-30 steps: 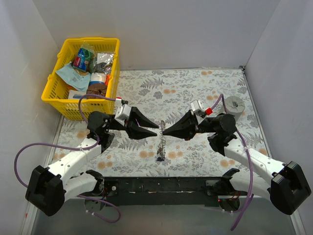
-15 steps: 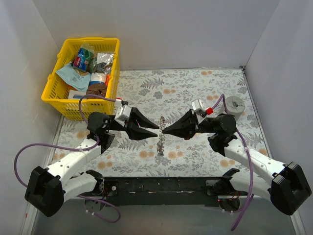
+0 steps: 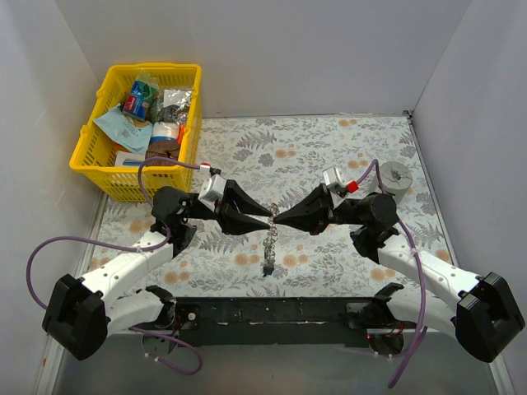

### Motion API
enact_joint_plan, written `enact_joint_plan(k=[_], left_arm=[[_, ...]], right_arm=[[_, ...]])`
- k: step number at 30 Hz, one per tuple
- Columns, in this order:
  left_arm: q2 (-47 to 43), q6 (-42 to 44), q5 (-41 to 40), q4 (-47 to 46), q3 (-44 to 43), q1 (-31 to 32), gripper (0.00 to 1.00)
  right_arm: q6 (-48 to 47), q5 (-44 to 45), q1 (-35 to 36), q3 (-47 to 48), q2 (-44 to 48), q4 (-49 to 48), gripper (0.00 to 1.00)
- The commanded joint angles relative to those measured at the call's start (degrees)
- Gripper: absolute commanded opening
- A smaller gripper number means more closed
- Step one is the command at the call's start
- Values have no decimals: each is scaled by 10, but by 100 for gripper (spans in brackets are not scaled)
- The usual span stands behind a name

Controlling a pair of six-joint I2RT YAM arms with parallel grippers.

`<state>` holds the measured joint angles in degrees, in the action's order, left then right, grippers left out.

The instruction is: Put the keys on the keyring

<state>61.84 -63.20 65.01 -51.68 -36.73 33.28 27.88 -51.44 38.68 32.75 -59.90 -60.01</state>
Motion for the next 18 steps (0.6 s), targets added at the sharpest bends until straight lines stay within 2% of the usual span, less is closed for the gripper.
enact_joint_plan(k=[1,7,12,17,18], left_arm=[[6,20,-17,24,-26,11,31],[16,33,-16,35,-32,17,23],[18,62,-9,61,-38,21,13],[12,97,-15,114,-48,21,11],[8,105,-17,137,-51,21,8]], right_arm=[[-8,24,0,-2,17,-39,1],[-7,22,-1,-2,18,-37,1],[-8,23,0,-4,22,-40,1],[-10,26,0,-6,25,-39,1],[-10,24,-1,-6,24,-38,1]])
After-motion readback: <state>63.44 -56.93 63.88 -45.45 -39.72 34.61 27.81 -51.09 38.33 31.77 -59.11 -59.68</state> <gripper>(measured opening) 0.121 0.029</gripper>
